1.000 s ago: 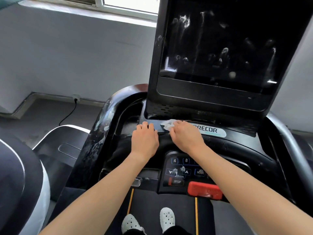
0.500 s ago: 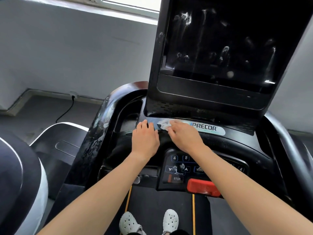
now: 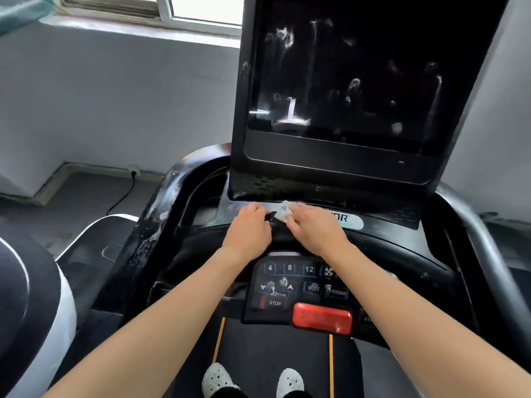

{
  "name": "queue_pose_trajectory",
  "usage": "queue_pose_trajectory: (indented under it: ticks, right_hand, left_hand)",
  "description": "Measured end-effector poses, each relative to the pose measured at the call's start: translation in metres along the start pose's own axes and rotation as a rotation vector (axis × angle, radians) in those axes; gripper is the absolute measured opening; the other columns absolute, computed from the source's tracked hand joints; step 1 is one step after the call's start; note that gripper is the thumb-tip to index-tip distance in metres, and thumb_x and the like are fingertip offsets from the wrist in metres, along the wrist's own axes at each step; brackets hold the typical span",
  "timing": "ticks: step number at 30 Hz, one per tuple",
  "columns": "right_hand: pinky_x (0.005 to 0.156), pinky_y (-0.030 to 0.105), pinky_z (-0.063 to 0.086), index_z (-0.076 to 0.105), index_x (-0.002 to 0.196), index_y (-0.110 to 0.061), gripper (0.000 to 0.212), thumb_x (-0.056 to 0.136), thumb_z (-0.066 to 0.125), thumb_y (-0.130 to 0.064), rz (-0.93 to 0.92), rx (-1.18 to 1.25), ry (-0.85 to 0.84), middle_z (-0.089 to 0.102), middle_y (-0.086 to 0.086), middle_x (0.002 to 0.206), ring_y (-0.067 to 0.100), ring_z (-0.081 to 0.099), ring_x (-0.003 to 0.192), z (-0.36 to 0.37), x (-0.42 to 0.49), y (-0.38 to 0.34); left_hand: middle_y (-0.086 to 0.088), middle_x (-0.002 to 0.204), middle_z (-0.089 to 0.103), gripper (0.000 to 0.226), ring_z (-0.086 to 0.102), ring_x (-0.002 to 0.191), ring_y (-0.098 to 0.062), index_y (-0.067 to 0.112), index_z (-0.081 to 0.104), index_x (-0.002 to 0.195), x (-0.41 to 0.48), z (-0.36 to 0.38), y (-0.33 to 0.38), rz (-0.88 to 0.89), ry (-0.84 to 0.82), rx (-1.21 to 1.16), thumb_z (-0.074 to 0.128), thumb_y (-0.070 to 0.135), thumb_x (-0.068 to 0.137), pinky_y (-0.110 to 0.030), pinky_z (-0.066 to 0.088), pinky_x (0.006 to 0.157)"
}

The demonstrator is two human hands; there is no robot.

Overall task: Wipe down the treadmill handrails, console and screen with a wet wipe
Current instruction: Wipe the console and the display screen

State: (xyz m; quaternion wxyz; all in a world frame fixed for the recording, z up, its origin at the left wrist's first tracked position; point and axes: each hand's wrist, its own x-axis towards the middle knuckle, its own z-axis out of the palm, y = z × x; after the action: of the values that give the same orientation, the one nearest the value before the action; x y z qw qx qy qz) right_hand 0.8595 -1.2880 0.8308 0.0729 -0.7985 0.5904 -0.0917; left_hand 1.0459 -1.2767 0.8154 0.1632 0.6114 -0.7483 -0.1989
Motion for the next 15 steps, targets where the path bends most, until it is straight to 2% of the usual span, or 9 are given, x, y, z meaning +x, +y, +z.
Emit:
queue_pose_trajectory:
  ticks: [2,5,7,10,13,15]
  right_hand:
    - [0.067,0.037,0.045,0.052,0.091,-0.021,0.024,0.103,0.038,-0.038,0.044,0.023,0.021,0.067,-0.004,0.101,0.024,0.065,0.093,-0.002,-0.007,0.018]
    - [0.075,0.038,0.05,0.061,0.106,-0.022,0.027,0.104,0.038,-0.036,0.158,0.072,0.072,0.07,0.0,0.11,0.025,0.066,0.106,-0.005,-0.021,0.044]
    - [0.066,0.038,0.044,0.062,0.106,-0.022,0.027,0.104,0.039,-0.035,0.23,0.049,0.123,0.07,0.0,0.102,0.028,0.066,0.094,-0.009,-0.031,0.059]
    - [0.054,0.035,0.028,0.057,0.084,-0.017,0.03,0.103,0.04,-0.034,0.383,-0.013,0.195,0.062,0.0,0.079,0.026,0.055,0.067,-0.015,-0.043,0.077]
    - [0.054,0.034,0.027,0.053,0.078,-0.015,0.033,0.103,0.042,-0.033,0.517,-0.051,0.207,0.062,0.003,0.078,0.024,0.05,0.065,-0.017,-0.043,0.08]
    - [0.059,0.033,0.03,0.058,0.085,-0.013,0.031,0.103,0.044,-0.033,0.498,-0.039,0.196,0.065,0.006,0.085,0.028,0.055,0.07,-0.016,-0.039,0.072]
  left_hand:
    - [-0.005,0.145,0.051,0.034,0.045,0.133,-0.025,0.008,0.06,0.135,0.005,0.0,0.016,0.041,-0.006,-0.009,0.05,0.015,0.102,-0.031,0.036,0.11]
    - [-0.005,0.145,0.052,0.032,0.046,0.132,-0.028,0.009,0.062,0.13,0.012,0.004,0.04,0.062,-0.045,0.028,0.05,0.016,0.102,-0.034,0.038,0.11]
    - [-0.006,0.143,0.051,0.031,0.045,0.13,-0.03,0.011,0.06,0.13,0.014,0.01,0.05,0.04,-0.065,0.097,0.049,0.02,0.102,-0.038,0.044,0.105]
    - [-0.008,0.139,0.052,0.033,0.046,0.127,-0.031,0.011,0.057,0.131,0.013,0.016,0.06,-0.009,-0.046,0.161,0.046,0.024,0.103,-0.039,0.048,0.097]
    - [-0.006,0.136,0.054,0.032,0.046,0.126,-0.029,0.012,0.055,0.132,0.01,0.02,0.065,-0.003,-0.003,0.207,0.045,0.024,0.104,-0.035,0.045,0.096]
    - [-0.006,0.135,0.055,0.031,0.047,0.125,-0.028,0.011,0.055,0.131,0.008,0.023,0.066,-0.001,0.021,0.219,0.045,0.023,0.104,-0.036,0.045,0.096]
